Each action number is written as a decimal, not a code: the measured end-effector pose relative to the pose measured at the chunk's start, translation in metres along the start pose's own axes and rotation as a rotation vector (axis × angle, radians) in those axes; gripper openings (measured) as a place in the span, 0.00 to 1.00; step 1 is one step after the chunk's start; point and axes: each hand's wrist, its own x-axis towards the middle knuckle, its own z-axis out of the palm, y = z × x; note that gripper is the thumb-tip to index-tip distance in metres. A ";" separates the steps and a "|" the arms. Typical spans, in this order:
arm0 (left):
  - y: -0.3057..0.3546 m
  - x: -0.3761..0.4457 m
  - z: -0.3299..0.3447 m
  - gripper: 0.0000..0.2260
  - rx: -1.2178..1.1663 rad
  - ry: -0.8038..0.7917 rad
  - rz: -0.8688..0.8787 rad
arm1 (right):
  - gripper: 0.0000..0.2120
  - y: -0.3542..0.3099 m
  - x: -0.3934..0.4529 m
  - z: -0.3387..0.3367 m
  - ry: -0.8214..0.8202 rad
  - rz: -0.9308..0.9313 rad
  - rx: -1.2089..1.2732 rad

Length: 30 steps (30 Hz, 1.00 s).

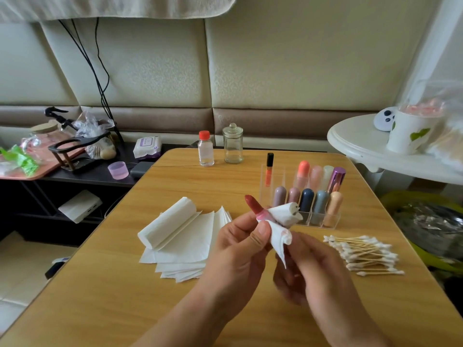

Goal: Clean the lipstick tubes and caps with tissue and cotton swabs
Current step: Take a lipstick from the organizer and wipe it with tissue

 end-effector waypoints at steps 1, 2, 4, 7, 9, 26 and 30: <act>0.000 0.001 -0.001 0.25 0.002 0.019 0.019 | 0.27 0.001 0.000 0.000 0.073 -0.091 -0.111; 0.001 0.001 -0.001 0.26 0.007 0.032 0.033 | 0.28 0.002 0.000 0.001 0.107 -0.148 -0.164; 0.001 0.002 -0.002 0.27 0.011 0.040 0.042 | 0.26 0.005 -0.001 0.003 0.111 -0.184 -0.175; -0.002 0.001 -0.006 0.26 0.006 0.024 0.029 | 0.25 0.001 -0.001 0.007 -0.005 -0.053 0.001; -0.001 0.000 -0.007 0.25 -0.007 0.012 0.022 | 0.28 -0.002 -0.002 0.008 -0.128 0.127 0.233; 0.001 0.002 -0.006 0.17 0.015 0.095 0.076 | 0.23 -0.003 -0.003 0.007 0.048 0.045 -0.029; 0.001 0.003 -0.007 0.20 -0.006 0.087 0.064 | 0.22 0.000 -0.006 0.013 0.020 -0.041 -0.017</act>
